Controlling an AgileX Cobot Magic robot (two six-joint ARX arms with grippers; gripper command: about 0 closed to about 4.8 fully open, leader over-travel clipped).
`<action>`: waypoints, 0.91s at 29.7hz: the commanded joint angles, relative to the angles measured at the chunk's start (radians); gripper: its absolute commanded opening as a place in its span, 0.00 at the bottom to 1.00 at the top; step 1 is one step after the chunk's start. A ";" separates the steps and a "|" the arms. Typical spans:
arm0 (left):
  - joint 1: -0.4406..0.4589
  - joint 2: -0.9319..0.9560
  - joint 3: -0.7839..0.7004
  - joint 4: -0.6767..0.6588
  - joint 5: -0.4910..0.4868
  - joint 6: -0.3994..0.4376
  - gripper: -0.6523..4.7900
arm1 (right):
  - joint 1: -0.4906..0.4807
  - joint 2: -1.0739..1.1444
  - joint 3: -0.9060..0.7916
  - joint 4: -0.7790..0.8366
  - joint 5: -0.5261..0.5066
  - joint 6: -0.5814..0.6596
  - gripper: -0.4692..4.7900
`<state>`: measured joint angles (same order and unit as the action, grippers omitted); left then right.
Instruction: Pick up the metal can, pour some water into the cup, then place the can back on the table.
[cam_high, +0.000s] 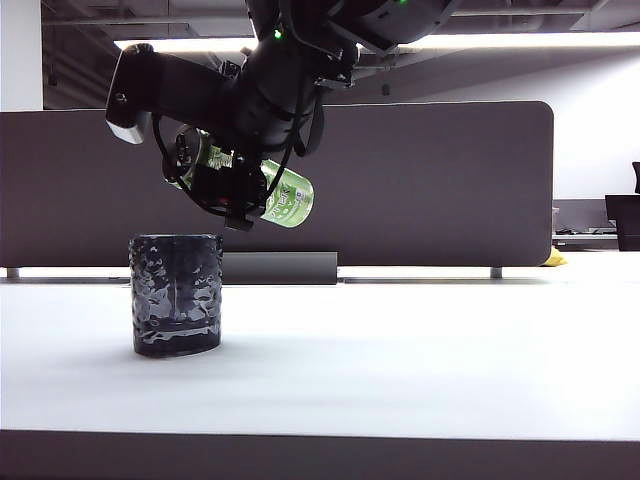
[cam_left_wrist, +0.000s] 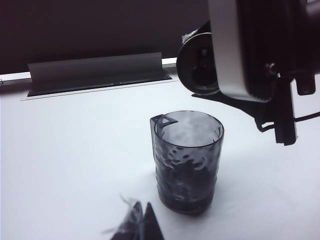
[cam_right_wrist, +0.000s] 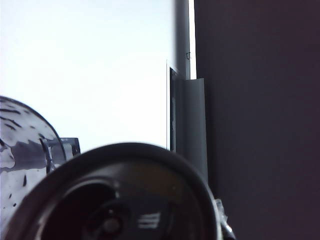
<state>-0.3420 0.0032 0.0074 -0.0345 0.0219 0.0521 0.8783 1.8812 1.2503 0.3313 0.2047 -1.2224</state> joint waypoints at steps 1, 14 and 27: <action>0.002 0.001 0.002 0.013 0.001 0.000 0.11 | 0.003 -0.008 0.008 0.041 -0.001 -0.027 0.67; 0.002 0.001 0.002 0.013 0.001 0.000 0.11 | 0.003 -0.008 0.008 0.040 -0.001 -0.066 0.67; 0.002 0.001 0.002 0.013 0.001 0.000 0.11 | 0.003 -0.008 0.008 0.040 -0.005 -0.115 0.67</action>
<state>-0.3420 0.0032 0.0074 -0.0345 0.0219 0.0521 0.8783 1.8812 1.2507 0.3313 0.1986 -1.3277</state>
